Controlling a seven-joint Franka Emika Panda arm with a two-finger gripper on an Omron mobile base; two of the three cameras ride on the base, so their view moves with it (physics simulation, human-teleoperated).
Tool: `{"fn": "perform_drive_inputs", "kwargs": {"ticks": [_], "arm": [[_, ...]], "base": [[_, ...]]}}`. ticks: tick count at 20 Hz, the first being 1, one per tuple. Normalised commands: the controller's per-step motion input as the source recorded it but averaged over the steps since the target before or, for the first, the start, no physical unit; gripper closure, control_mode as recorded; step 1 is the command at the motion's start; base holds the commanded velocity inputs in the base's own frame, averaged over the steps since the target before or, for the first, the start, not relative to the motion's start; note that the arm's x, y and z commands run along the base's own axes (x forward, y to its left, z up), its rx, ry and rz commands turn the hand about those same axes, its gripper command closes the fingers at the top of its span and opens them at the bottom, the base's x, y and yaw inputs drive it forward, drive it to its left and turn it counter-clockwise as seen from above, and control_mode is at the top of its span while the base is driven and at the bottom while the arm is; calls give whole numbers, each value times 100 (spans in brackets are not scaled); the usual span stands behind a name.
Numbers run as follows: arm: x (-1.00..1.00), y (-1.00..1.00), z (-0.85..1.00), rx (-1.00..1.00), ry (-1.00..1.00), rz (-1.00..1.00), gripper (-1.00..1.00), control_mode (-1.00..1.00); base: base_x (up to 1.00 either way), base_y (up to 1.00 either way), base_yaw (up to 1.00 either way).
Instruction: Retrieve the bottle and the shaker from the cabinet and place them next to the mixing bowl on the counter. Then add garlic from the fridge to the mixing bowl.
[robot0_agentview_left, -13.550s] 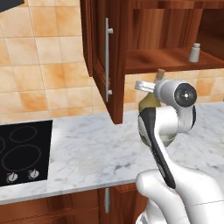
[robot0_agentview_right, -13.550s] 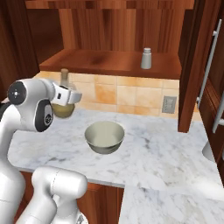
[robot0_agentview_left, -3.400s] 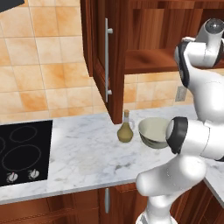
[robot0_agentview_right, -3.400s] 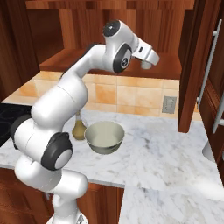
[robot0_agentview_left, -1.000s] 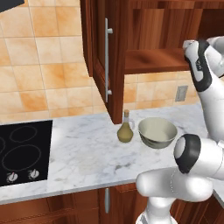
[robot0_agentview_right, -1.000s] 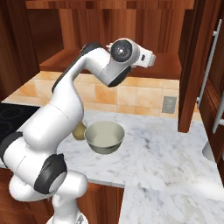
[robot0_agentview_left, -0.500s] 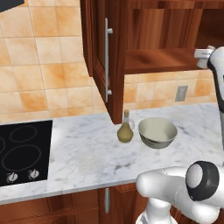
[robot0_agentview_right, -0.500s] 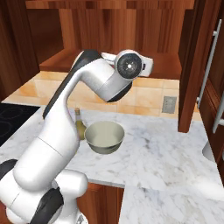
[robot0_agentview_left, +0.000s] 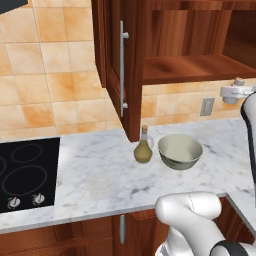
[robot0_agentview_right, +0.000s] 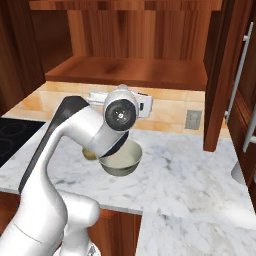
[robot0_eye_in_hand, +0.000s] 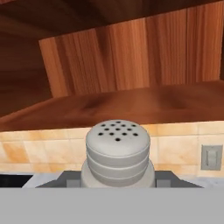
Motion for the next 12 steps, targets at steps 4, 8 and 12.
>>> {"fn": "perform_drive_inputs", "kwargs": {"ticks": [4, 8, 12], "arm": [[-40, 27, -60, -1, -1, 2, 100, -100], [-21, 3, -64, -1, -5, 11, 100, -100], [-6, 0, -57, -1, -6, 15, 100, -100]], "base": [[0, 0, 0], [0, 0, 0], [0, 0, 0]]}}
